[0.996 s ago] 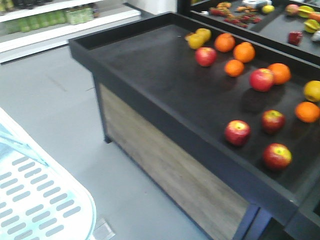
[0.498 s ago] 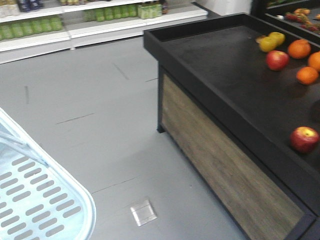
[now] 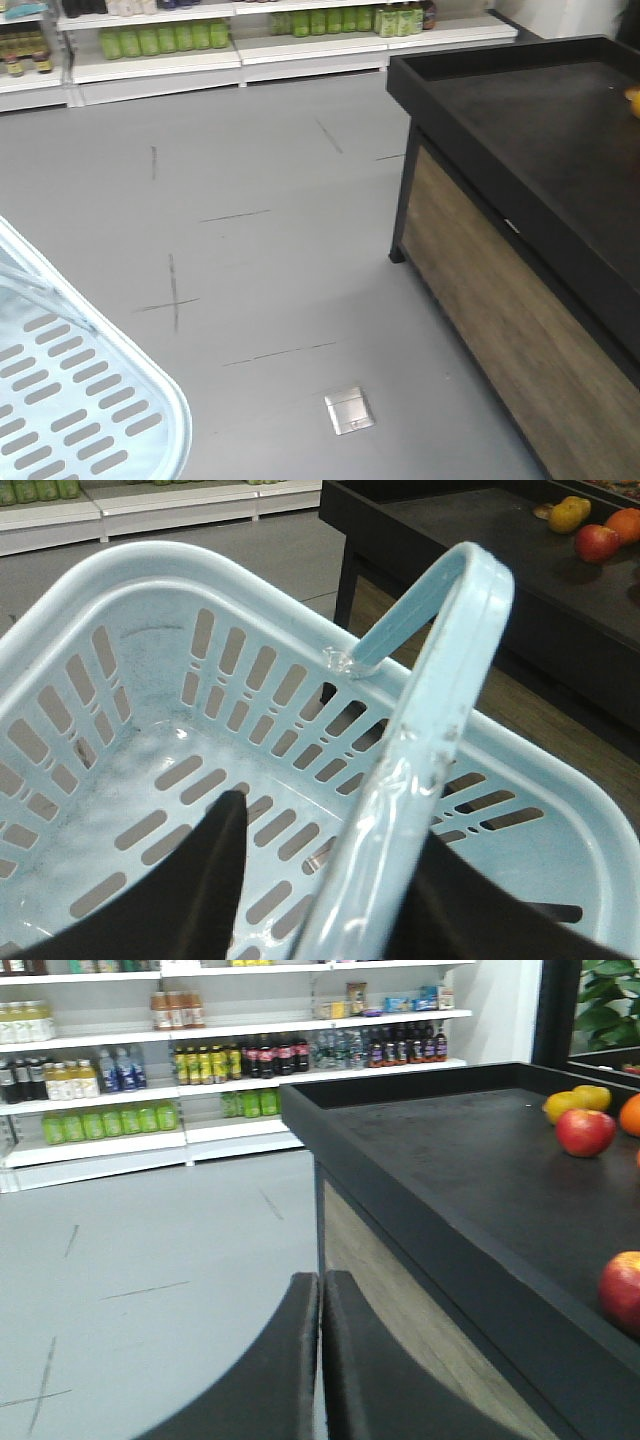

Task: Pick three apples into basket with both arms
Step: 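Drive the base away from the fruit tables carrying the basket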

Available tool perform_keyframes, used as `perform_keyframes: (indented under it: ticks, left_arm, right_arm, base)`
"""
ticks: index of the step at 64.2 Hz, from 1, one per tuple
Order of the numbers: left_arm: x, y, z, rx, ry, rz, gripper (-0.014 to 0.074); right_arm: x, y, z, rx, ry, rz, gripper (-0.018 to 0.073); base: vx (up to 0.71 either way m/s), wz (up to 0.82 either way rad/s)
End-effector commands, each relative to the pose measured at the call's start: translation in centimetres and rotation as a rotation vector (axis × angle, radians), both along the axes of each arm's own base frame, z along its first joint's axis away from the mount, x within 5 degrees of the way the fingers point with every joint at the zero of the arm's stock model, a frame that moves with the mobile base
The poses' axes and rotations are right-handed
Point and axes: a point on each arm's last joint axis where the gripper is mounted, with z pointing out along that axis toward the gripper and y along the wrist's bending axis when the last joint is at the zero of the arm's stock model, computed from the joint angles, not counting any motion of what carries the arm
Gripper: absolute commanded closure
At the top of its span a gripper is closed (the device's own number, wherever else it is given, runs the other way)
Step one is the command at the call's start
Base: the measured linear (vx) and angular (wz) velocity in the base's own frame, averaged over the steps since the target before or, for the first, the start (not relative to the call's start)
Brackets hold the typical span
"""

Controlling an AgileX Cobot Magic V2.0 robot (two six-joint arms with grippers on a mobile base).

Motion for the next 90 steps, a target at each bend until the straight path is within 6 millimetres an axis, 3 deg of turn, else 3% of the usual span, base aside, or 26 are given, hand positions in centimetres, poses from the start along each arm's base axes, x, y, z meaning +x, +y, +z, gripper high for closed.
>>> perform_keyframes:
  ticks: [1, 58, 90]
  left_arm:
    - [0.21, -0.07, 1.62, -0.05, -0.107, 0.002, 0.0603]
    - [0.21, -0.07, 1.62, -0.05, -0.107, 0.002, 0.0603]
    - [0.21, -0.07, 1.62, -0.05, -0.107, 0.002, 0.0602]
  right_arm:
    - [0.0, -0.01, 0.26, -0.017, -0.069, -0.002, 0.0564]
    - [0.0, -0.01, 0.26, -0.017, -0.069, -0.002, 0.0564]
    - [0.0, -0.01, 0.26, -0.017, -0.069, -0.002, 0.0564]
  base:
    - [-0.07, 0.28]
    - [-0.01, 0.2]
    - [0.12, 0.47]
